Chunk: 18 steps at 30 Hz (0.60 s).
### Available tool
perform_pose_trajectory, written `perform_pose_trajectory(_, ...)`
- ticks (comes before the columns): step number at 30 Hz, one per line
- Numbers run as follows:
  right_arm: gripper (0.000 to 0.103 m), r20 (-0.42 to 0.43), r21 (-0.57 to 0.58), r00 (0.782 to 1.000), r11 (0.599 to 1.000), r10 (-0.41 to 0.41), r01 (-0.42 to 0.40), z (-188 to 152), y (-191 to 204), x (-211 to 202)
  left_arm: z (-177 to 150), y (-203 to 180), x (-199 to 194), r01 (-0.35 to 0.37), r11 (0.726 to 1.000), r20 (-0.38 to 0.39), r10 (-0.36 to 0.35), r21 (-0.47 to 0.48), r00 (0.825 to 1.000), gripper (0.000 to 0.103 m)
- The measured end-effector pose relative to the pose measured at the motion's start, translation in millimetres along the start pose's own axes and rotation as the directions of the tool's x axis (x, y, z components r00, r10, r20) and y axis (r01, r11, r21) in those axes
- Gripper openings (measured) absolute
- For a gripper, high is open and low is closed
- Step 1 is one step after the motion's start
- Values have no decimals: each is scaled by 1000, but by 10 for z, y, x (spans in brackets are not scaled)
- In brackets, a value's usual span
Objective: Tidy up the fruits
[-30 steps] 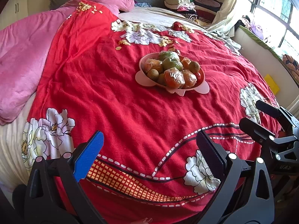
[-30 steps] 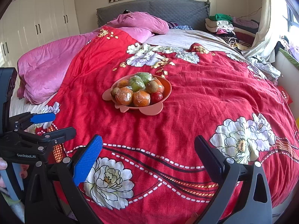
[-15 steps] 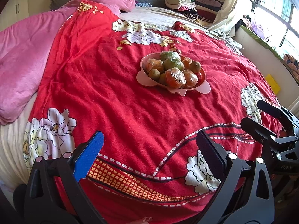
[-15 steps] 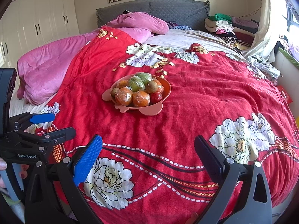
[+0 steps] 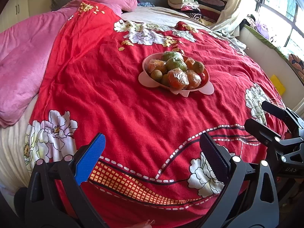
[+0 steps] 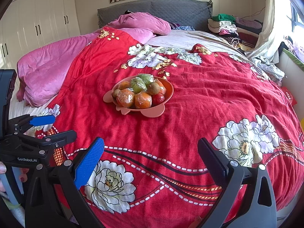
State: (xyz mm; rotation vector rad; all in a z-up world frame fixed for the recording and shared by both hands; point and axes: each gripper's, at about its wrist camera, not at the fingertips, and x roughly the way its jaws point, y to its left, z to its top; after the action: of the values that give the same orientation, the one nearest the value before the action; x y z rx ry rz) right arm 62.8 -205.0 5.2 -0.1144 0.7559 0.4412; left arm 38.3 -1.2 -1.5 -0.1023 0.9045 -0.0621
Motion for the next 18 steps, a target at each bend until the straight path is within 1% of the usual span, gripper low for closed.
perform_pose_trajectory(9, 98, 6, -10, 1000, 1000, -13, 13, 2, 0, -9, -9, 2, 2, 2, 1000, 2, -2, 2, 1000, 93)
perform_pose_trajectory(12, 98, 6, -5, 1000, 1000, -15, 15, 6, -16, -2, 2, -16, -3, 0, 1000, 6, 0, 17, 1000, 93)
perform_pose_trajectory(15, 98, 1, 0, 1000, 1000, -20, 20, 5, -43, 19, 31, 17, 16, 16, 1000, 2, -16, 4, 1000, 93)
perform_pose_trajectory(17, 98, -4, 2, 1000, 1000, -21, 21, 9, -63, 38, 71, 45, -17, 17, 1000, 39, -17, -5, 999, 93)
perform_pose_trajectory(18, 98, -6, 1, 1000, 1000, -24, 24, 18, -80, 57, 102, 63, -29, 6, 1000, 50, -5, -19, 999, 93)
